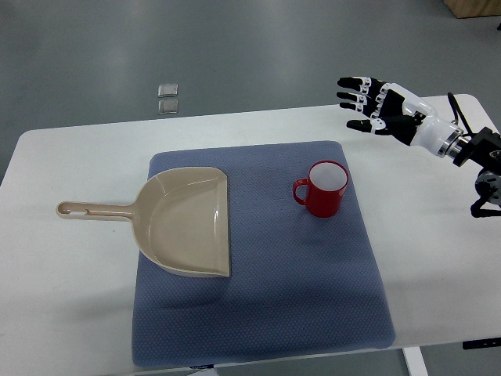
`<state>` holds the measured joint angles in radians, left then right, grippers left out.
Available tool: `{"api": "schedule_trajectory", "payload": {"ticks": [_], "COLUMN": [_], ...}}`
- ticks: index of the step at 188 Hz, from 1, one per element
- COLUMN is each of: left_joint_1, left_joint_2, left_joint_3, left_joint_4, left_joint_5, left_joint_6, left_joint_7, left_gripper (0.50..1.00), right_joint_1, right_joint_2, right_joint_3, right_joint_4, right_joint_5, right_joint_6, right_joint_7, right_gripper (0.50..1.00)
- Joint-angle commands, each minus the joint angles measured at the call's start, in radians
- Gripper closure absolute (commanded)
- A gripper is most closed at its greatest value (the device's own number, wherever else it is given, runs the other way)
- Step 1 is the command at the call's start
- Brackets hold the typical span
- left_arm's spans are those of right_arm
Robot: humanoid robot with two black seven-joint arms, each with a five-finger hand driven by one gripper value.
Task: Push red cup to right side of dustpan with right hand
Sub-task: 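Raise the right hand and swing it toward the red mug, then lower the right hand onto the far side of the red mug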
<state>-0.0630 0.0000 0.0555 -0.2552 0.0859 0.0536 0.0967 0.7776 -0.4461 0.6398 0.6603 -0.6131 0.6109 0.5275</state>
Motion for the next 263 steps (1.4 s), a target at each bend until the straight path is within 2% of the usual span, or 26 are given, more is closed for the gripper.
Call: {"api": "schedule_trajectory", "payload": {"ticks": [1,29,59,92,178,263], "left_joint_1": [0.000,0.000,0.000,0.000,0.000,0.000], "left_joint_2": [0.000,0.000,0.000,0.000,0.000,0.000], "left_joint_3": [0.000,0.000,0.001,0.001,0.001,0.001], "left_joint_4": [0.001,-0.001,-0.001,-0.001,0.002,0.005], "left_joint_5": [0.000,0.000,0.000,0.000,0.000,0.000], "left_joint_6": [0.000,0.000,0.000,0.000,0.000,0.000], "left_joint_7": [0.000,0.000,0.000,0.000,0.000,0.000], "left_gripper": [0.500,0.500,0.500,0.500,0.500,0.500], "right_joint_1": [0.003,-0.005,-0.009,-0.015,-0.044,-0.066], "right_joint_2": [-0.063,-0.138,-0.138,-0.121,-0.052,0.027], "right_joint_3": [0.000,-0.006,-0.011,-0.026,-0.072,-0.058], "right_joint_4": [0.059,0.151,0.174,0.174,0.147,0.081], "right_joint_5": [-0.053,-0.206,-0.330,-0.418,-0.415,-0.404], "right_joint_6": [0.000,0.000,0.000,0.000,0.000,-0.069], "right_joint_7": [0.003,0.014,0.017,0.016,0.017,0.022], "right_gripper": [0.566,0.566,0.566,0.566,0.566,0.566]}}
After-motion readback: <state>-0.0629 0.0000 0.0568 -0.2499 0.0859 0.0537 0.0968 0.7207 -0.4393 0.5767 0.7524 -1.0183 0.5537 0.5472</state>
